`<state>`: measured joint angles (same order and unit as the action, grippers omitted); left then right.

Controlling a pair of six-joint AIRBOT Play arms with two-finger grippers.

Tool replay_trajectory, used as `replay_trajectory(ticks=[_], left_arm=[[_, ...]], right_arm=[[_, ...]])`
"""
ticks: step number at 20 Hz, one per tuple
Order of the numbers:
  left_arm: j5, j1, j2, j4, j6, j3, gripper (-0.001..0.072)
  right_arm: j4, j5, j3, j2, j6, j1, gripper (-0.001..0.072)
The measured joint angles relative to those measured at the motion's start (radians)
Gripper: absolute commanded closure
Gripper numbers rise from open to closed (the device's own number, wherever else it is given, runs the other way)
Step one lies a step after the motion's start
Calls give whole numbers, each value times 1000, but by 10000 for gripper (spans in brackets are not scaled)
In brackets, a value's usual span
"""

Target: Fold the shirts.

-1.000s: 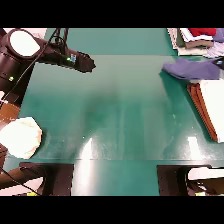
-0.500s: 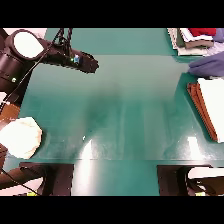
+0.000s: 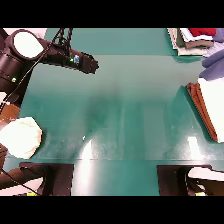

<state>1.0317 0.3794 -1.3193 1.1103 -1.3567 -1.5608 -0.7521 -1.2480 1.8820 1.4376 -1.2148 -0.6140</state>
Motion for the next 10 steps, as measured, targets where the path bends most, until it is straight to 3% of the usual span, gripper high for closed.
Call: replay_trajectory(ticks=[6,10], left_arm=[[2,0,0,0,0,0,682],[3,0,0,0,1,0,682]], right_arm=[[-38,-135,-253,-139,10,-129,692],[-203,-205,-426,-219,-1,-224,684]])
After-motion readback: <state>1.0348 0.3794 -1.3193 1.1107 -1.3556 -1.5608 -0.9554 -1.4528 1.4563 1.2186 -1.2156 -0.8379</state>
